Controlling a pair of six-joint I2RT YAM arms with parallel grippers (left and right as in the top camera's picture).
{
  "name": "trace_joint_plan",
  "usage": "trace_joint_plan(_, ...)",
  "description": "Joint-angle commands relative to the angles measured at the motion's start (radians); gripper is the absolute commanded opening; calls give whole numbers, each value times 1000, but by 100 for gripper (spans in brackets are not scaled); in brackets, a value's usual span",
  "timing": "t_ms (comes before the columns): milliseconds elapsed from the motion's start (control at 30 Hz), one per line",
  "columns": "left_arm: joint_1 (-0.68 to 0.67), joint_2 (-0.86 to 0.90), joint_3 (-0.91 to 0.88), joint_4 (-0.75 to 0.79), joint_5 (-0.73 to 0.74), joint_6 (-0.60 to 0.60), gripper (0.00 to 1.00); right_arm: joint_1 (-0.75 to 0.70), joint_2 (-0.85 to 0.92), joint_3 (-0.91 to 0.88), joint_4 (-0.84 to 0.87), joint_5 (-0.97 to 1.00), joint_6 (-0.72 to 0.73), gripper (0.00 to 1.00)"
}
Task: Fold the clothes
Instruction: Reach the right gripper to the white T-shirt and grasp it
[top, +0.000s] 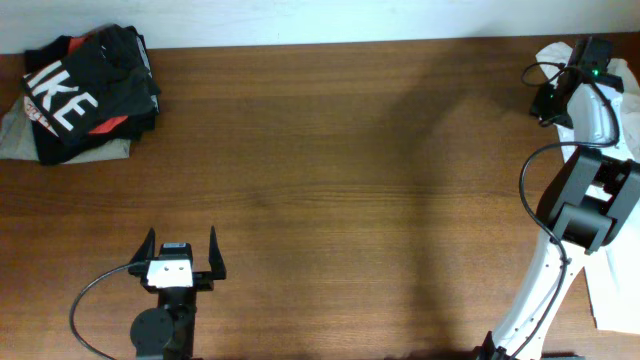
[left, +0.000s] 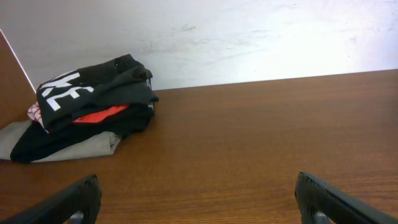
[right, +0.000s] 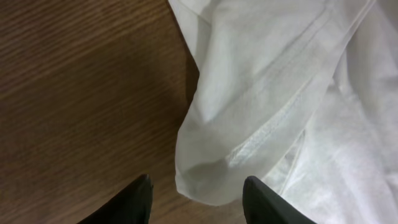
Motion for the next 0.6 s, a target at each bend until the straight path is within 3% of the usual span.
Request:
trace_joint_plan(0,-6,-5,-4,-3,11,19,99,-3,24,23,21,-5,8,41)
trace_joint_plan(67,-6,-5,-4,-3,11,19,99,-3,24,23,25,-5,8,28)
trace_joint_plan(233,-6,-5,-4,-3,11,19,99,-3,34,23,26,-5,8,28)
trace_joint_plan(333,-6,-5,-4,-3,11,19,99,-3,35,23,26,-5,8,4)
trace_joint_plan(567,-6,-5,-4,-3,11,19,99,0,10,36,11,-75,8,4)
